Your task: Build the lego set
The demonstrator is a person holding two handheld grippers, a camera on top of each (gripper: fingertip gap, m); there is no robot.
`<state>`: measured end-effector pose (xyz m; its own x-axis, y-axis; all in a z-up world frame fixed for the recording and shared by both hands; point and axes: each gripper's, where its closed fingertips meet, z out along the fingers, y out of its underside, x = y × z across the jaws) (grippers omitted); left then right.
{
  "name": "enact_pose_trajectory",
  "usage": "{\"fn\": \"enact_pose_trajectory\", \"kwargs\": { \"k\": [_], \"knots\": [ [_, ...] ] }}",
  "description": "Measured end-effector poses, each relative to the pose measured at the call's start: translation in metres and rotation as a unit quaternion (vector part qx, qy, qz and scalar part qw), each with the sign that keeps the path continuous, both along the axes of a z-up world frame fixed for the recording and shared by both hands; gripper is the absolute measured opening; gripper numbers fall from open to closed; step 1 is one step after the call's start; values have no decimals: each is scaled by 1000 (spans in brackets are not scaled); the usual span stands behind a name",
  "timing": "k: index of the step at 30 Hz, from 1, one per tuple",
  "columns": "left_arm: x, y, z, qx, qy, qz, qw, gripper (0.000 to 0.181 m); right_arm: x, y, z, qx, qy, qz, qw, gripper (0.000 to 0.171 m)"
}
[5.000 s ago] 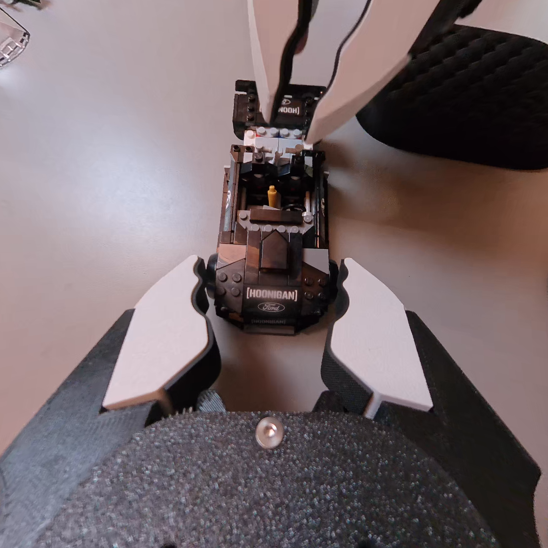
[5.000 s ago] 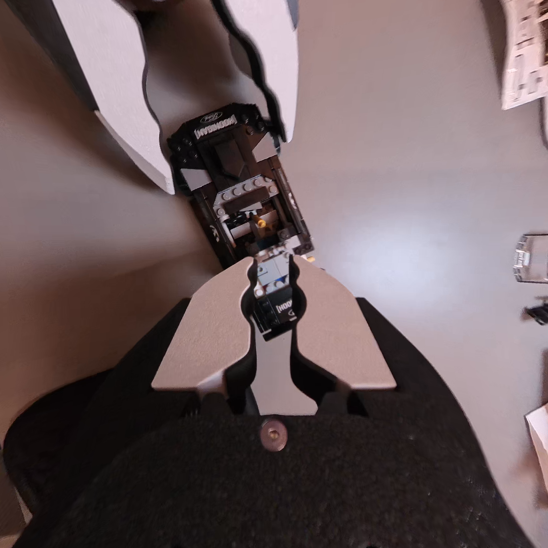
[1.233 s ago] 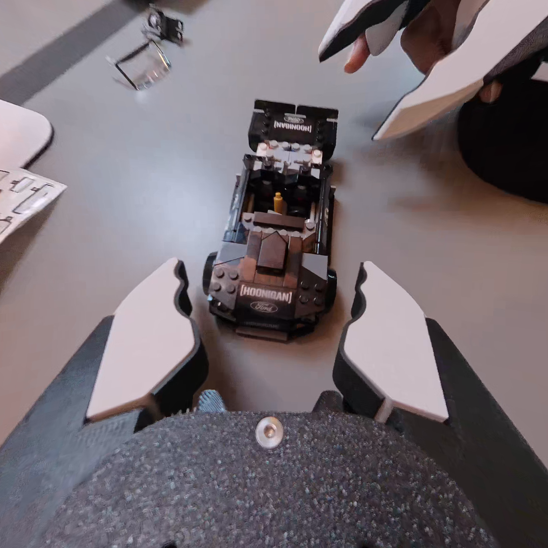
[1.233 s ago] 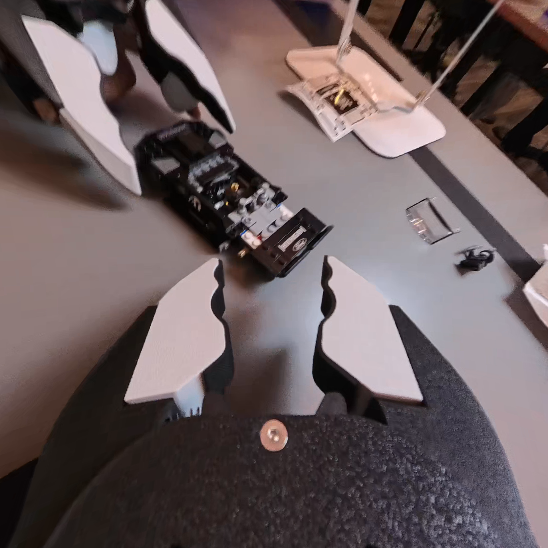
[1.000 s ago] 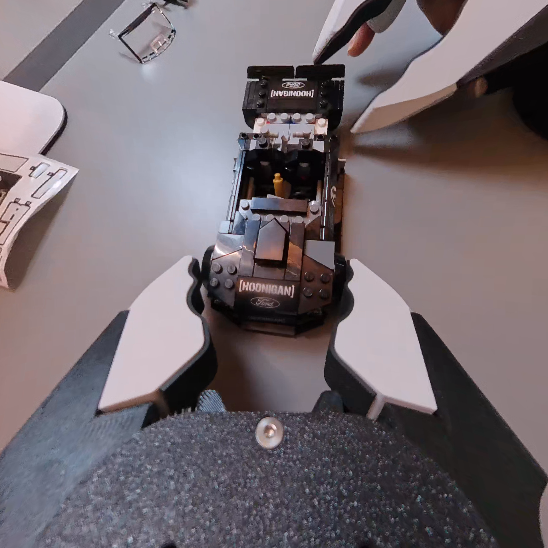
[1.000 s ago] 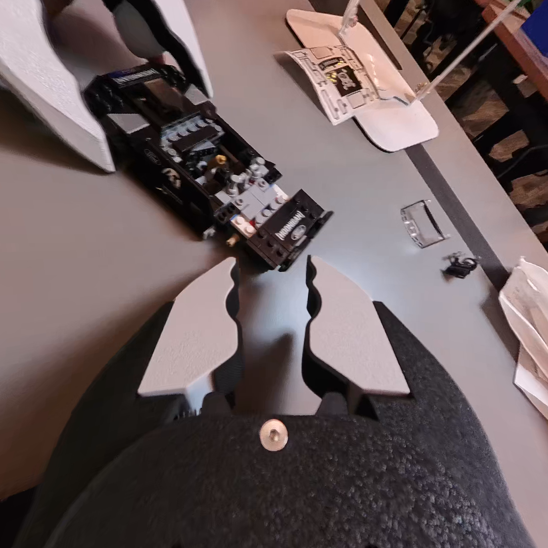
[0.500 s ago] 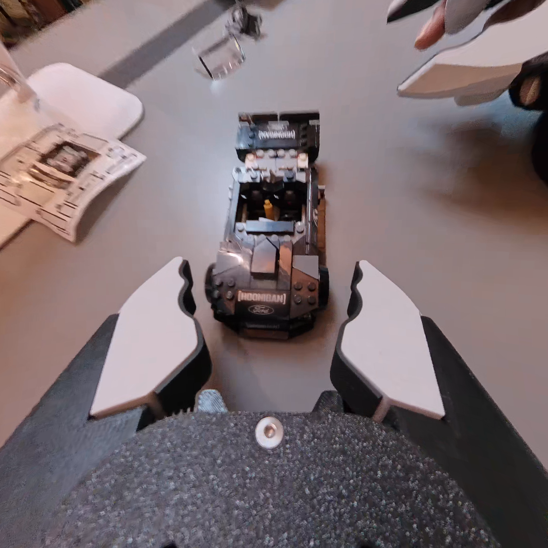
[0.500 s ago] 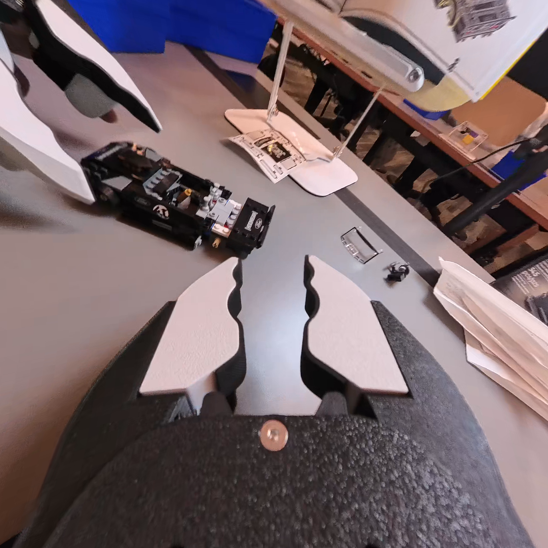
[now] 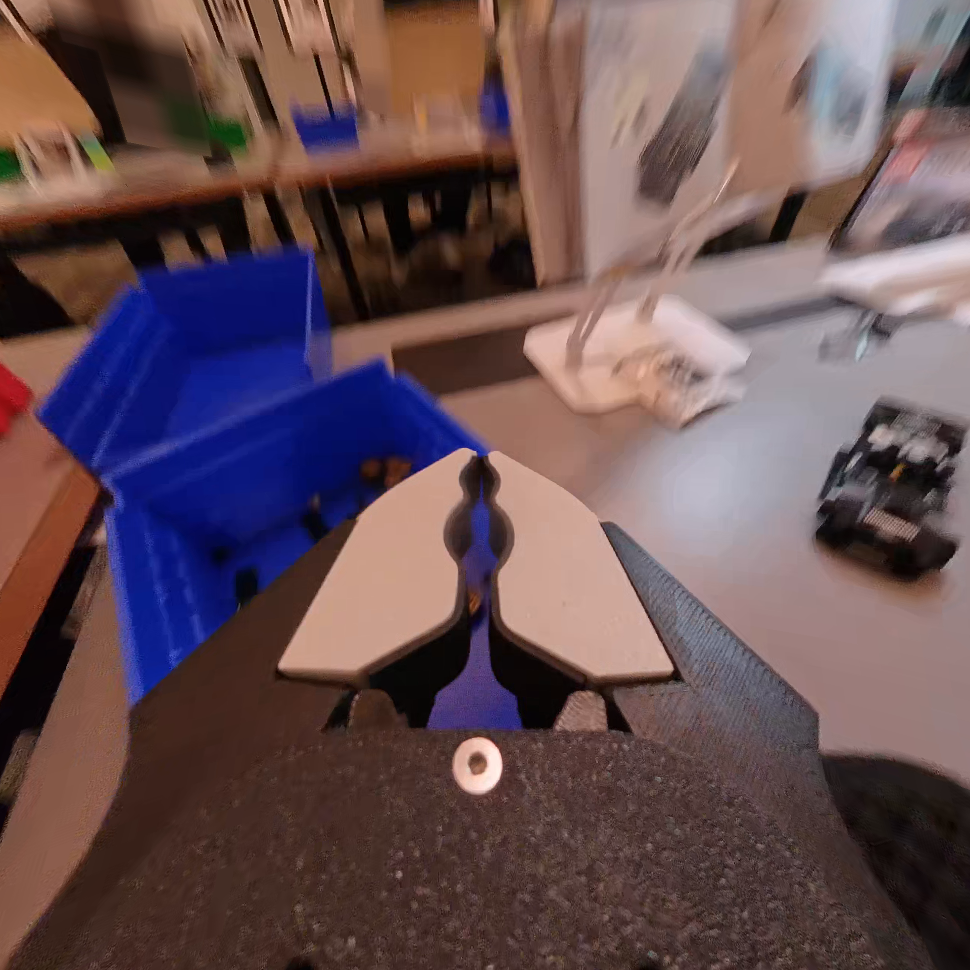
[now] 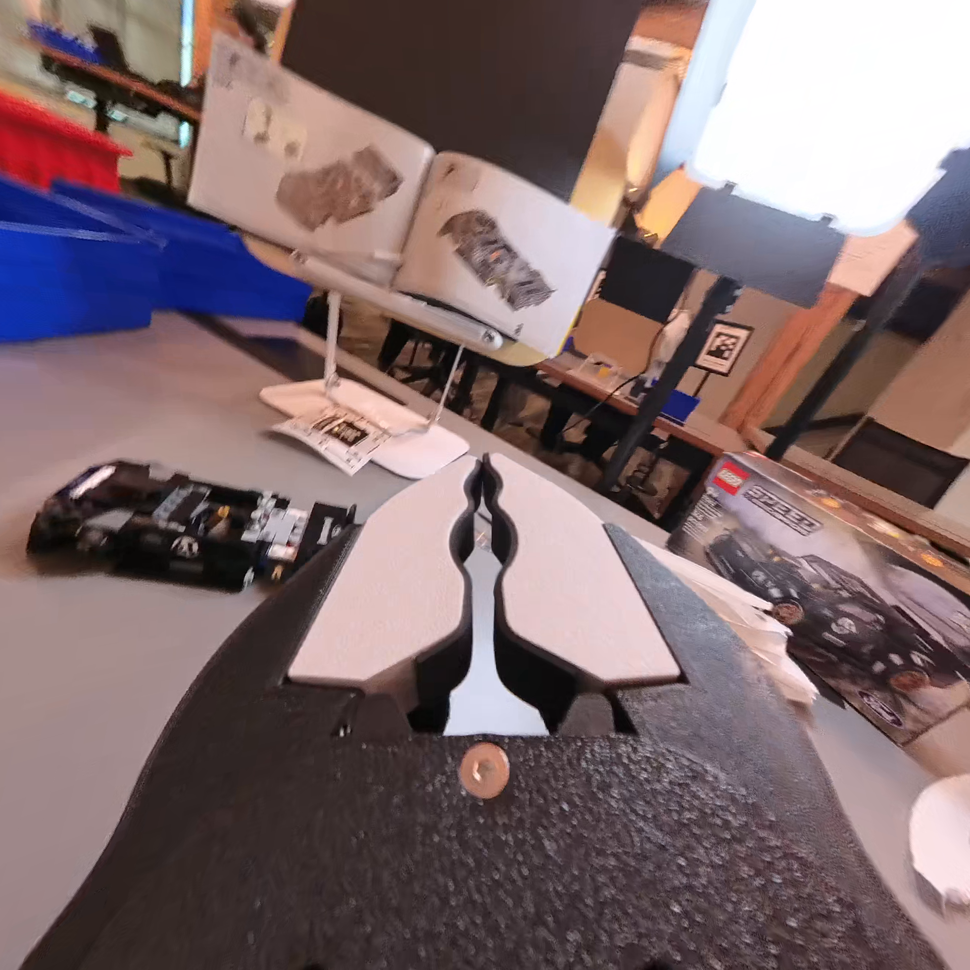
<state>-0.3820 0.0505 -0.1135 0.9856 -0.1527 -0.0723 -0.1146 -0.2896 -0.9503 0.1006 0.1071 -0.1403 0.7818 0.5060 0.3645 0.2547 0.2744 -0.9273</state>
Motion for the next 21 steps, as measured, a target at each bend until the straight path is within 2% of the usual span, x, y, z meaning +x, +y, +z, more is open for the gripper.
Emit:
{"fn": "enact_pose_trajectory", "kwargs": {
  "k": [4,7,12,14,15,16,18,19,21],
  "knots": [
    [-39,23,-79,-189,59,-13,980,11,13,-4,13,-19,65,-30,997,0],
    [-41,38,-123,-272,55,-43,960,20,15,-8,9,-33,76,-34,996,1],
    [-39,50,-169,-374,34,-83,923,38,14,-10,-8,-43,54,-31,997,1],
    [-40,50,-177,-396,29,-85,914,33,12,-10,-12,-49,51,-26,997,0],
    [-42,49,-181,-407,34,-84,909,20,11,-9,-14,-52,48,-25,997,0],
    [-44,51,-180,-401,45,-84,911,9,10,-9,-16,-54,45,-24,997,0],
    [-48,57,-163,-367,55,-74,926,9,8,-9,-17,-52,38,-23,998,0],
    [-43,63,-142,-319,39,-75,944,9,7,-10,-17,-49,34,-22,998,0],
    [-7,67,-75,-177,-35,-138,974,8,4,-11,-18,-44,27,-19,998,0]
  ]
}}
